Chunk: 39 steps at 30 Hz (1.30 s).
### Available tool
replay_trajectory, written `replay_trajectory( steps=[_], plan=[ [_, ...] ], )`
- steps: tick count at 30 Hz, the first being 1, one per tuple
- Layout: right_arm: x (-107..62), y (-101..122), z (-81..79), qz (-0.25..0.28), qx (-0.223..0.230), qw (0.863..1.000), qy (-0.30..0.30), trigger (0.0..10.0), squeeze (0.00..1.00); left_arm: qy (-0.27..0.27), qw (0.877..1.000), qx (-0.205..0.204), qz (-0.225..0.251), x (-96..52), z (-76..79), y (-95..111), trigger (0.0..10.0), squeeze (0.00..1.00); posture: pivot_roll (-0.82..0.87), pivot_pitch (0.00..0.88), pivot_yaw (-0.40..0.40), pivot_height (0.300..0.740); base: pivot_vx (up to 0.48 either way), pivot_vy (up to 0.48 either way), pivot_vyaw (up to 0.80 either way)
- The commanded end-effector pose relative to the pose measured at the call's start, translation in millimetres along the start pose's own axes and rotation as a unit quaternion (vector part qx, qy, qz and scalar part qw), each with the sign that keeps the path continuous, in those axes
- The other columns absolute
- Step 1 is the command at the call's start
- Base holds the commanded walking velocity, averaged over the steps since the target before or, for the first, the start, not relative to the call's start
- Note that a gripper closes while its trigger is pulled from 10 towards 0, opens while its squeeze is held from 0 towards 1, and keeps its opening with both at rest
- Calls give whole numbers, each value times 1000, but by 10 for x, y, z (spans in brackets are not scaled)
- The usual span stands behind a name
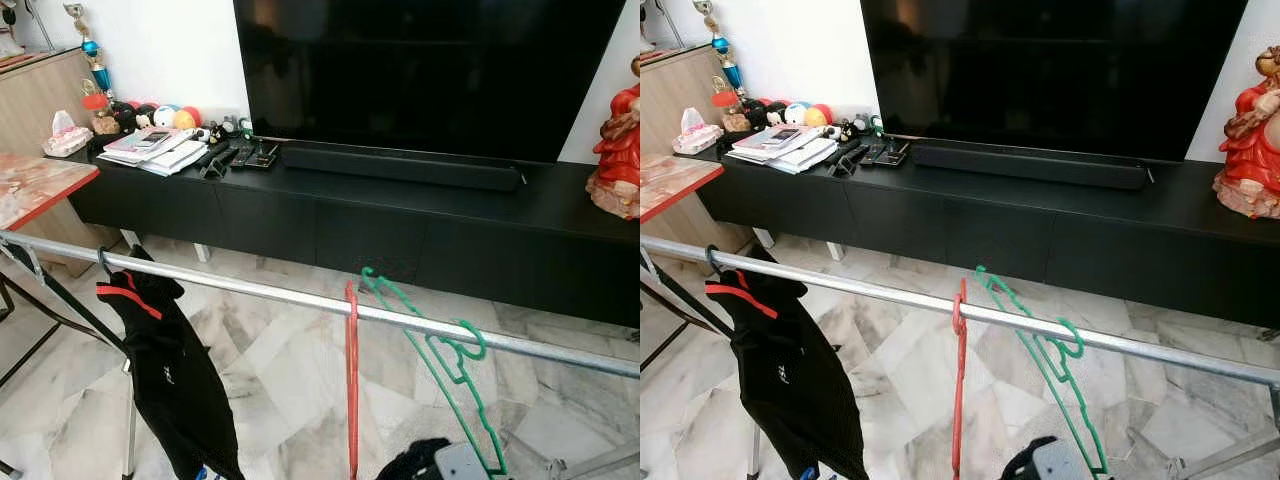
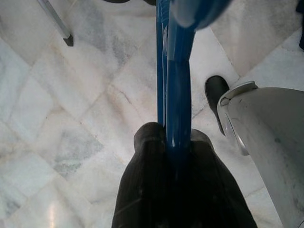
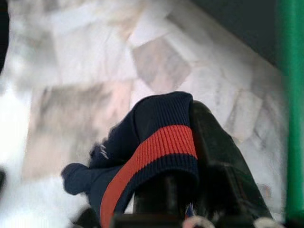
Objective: Hang hanger
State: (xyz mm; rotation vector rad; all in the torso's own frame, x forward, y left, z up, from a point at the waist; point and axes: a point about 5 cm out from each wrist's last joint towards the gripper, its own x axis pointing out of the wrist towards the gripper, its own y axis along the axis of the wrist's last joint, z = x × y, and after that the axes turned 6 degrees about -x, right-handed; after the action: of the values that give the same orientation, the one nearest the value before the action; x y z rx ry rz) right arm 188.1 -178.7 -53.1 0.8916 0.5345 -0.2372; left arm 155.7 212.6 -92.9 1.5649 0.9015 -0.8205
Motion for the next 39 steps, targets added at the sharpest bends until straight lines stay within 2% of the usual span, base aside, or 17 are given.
replay_trajectory(
  steps=[1, 3, 5, 8, 13, 17, 18, 19, 20, 21, 22, 23, 24, 25, 29, 32, 39],
  plan=[
    [8, -69, 10, -22, -92, 995, 9, 10000, 0, 1, 1000, 9, -10, -8, -33, -56, 10000, 0, -43, 20, 34, 740, 0, 0, 0],
    [10, -111, 19, -33, -119, 992, 13, 10000, 0, 1, 1000, 10, -10, -8, -32, -58, 10000, 0, -43, 20, 33, 740, 0, 0, 0],
    [13, -162, 19, -51, -125, 991, 20, 10000, 0, 1, 1000, 11, -10, -8, -30, -59, 10000, 0, -44, 20, 34, 740, 0, 0, 0],
    [14, -236, 10, -70, -170, 982, 31, 10000, 0, -1, 1000, 13, -10, -7, -21, -56, 10000, 0, -42, 20, 34, 740, 0, 0, 0],
    [6, -299, -32, -91, -201, 974, 40, 10000, 0, -3, 1000, 18, -7, 2, 8, -6, 10000, 0, -40, 21, 34, 740, 0, 0, 0],
    [-16, -380, -63, -126, -202, 970, 54, 10000, 0, -7, 1000, 22, -5, 12, 42, 57, 10000, 0, -40, 20, 35, 740, 0, 0, 0],
    [-29, -419, -72, -145, -184, 970, 58, 10000, 0, -9, 1000, 24, -3, 16, 62, 89, 10000, 0, -40, 21, 36, 740, 0, 0, 0],
    [-58, -477, -91, -177, -108, 977, 49, 10000, 0, -11, 1000, 27, 0, 21, 91, 131, 10000, 0, -41, 20, 36, 740, 0, 0, 0],
    [-73, -500, -99, -197, 11, 980, 20, 10000, 0, -13, 999, 30, 1, 23, 106, 147, 10000, 0, -38, 21, 36, 740, 0, 0, 0],
    [-67, -494, -99, -206, 99, 974, 0, 10000, 0, -13, 999, 31, 1, 23, 111, 146, 10000, 0, -38, 22, 36, 740, 0, 0, 0],
    [-61, -487, -99, -209, 151, 966, -11, 10000, 0, -14, 999, 31, 1, 23, 113, 145, 10000, 0, -38, 22, 36, 740, 0, 0, 0],
    [-53, -483, -90, -214, 218, 952, -28, 10000, 0, -14, 999, 31, 1, 23, 114, 145, 10000, 0, -39, 22, 36, 740, 0, 0, 0],
    [-50, -490, -71, -219, 249, 943, -40, 10000, 0, -13, 999, 32, 1, 23, 114, 146, 10000, 0, -39, 22, 36, 740, 0, 0, 0],
    [-46, -495, -52, -220, 248, 943, -41, 10000, 0, -13, 999, 32, 1, 23, 114, 150, 10000, 0, -40, 23, 38, 740, 0, 0, 0],
    [-6, -425, -15, -184, 208, 961, -20, 10000, 0, -13, 999, 34, 4, 28, 118, 201, 10000, 0, -40, 21, 37, 740, 0, 0, 0],
    [36, -334, 22, -151, 178, 972, -28, 10000, 0, -12, 999, 33, 6, 30, 110, 224, 10000, 0, -38, 22, 38, 740, 0, 0, 0],
    [113, -175, 121, -106, 174, 977, -56, 10000, 0, -10, 999, 32, 7, 31, 85, 242, 10000, 0, -38, 20, 38, 740, 0, 0, 0]
  ],
)
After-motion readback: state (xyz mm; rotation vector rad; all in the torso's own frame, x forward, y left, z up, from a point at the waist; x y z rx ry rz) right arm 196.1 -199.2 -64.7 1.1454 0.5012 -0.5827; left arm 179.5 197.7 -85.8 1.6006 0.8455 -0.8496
